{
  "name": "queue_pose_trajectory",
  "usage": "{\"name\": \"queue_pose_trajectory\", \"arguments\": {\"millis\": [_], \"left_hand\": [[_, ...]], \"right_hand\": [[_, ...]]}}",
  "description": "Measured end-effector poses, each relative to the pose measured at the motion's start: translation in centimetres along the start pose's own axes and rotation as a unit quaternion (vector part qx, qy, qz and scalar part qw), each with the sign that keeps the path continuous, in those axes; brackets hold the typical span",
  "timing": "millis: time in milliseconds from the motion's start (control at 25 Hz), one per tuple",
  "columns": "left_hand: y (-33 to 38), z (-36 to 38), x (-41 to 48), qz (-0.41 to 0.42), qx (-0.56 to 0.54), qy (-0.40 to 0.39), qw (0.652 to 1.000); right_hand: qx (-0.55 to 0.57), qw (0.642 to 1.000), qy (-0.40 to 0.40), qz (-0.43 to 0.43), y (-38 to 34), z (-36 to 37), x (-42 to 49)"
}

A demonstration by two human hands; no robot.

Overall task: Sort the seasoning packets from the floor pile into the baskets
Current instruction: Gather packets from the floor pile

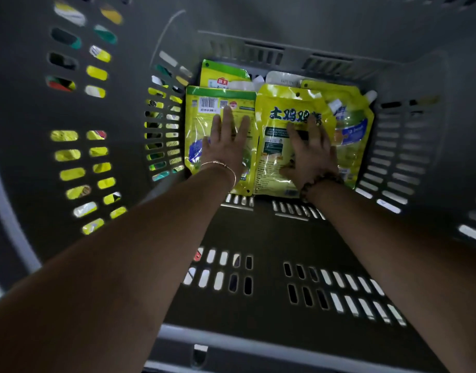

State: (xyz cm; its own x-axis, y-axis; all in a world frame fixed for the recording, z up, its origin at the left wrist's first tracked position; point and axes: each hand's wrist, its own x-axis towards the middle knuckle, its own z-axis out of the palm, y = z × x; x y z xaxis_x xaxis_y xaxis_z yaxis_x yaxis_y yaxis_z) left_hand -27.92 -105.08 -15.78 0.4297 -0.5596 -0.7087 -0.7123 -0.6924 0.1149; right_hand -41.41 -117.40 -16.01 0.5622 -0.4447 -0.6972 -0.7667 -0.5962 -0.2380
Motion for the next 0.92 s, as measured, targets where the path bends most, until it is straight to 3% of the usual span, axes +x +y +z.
{"name": "queue_pose_trajectory", "arguments": {"millis": [360, 560, 680, 920], "left_hand": [[-0.1, -1.3, -0.1, -0.009, -0.027, -0.028, 0.999], [-0.3, -4.8, -2.7, -0.094, -0.178, -0.007, 0.98], [0.1, -7.7, -6.0, -0.122, -0.309, 0.032, 0.943], [1.2, -13.9, -16.3, -0.102, -0.401, 0.148, 0.898]], "right_hand": [[-0.033, 0.997, -0.057, 0.029, -0.9, -1.1, 0.3], [-0.004, 0.996, -0.071, 0.05, -3.2, -4.3, -2.1], [0.039, 0.998, -0.046, 0.034, -4.8, -7.0, -4.6], [0.106, 0.988, 0.092, -0.057, -8.1, -13.1, -11.4]]}}
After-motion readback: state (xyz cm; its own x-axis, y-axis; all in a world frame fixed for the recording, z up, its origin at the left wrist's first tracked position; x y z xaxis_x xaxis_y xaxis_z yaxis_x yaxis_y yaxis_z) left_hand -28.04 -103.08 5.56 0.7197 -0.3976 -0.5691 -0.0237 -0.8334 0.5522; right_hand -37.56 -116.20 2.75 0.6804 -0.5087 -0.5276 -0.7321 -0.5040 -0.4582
